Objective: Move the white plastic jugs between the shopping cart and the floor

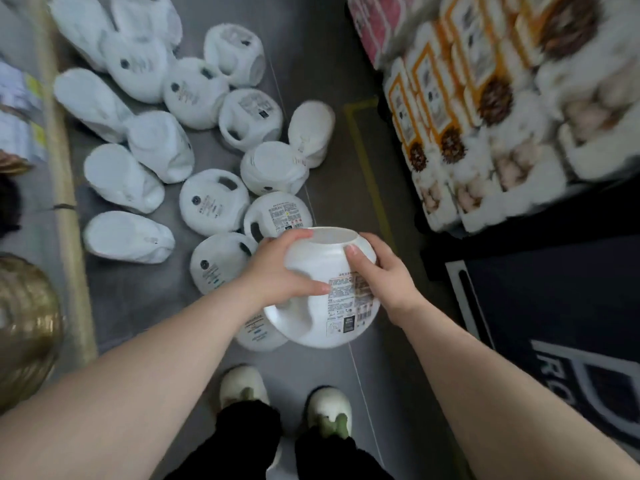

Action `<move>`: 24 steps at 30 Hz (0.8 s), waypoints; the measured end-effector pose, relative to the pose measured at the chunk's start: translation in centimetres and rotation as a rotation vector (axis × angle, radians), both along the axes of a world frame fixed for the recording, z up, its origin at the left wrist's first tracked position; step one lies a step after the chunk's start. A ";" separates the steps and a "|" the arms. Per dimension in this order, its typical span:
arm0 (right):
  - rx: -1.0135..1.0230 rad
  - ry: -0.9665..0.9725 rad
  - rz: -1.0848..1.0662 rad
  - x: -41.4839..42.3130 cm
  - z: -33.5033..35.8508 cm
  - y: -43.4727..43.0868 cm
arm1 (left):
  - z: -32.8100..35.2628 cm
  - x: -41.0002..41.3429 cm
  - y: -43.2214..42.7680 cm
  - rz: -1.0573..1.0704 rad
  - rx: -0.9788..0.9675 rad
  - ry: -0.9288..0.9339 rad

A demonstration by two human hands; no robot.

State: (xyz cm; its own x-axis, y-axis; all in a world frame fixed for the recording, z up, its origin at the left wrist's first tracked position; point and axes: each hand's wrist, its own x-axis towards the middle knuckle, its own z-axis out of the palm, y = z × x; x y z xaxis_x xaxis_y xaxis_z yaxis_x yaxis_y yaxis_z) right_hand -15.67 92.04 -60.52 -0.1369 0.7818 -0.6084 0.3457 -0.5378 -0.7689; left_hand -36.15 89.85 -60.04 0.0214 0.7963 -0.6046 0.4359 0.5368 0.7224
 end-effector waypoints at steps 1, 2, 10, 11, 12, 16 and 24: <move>0.011 0.013 0.024 -0.8 3.5 0.0 | 3.4 -0.8 -0.3 0.015 0.018 0.000; 0.021 0.026 0.046 -1.6 7.0 0.1 | 6.8 -1.7 -0.8 0.027 0.037 0.005; 0.161 0.079 0.198 -8.4 28.4 -1.3 | 27.7 -7.7 -5.4 0.151 0.221 -0.015; 0.165 0.091 0.211 -9.1 30.0 -1.8 | 29.4 -8.3 -6.2 0.170 0.239 -0.007; 0.170 0.107 0.231 -9.9 31.5 -2.2 | 30.7 -8.9 -7.1 0.196 0.253 0.001; 0.162 0.193 0.351 -12.4 35.2 -2.8 | 34.5 -10.9 -10.1 0.319 0.307 0.051; 0.114 0.320 0.722 -17.5 38.4 -1.6 | 38.9 -11.4 -15.5 0.665 0.372 0.184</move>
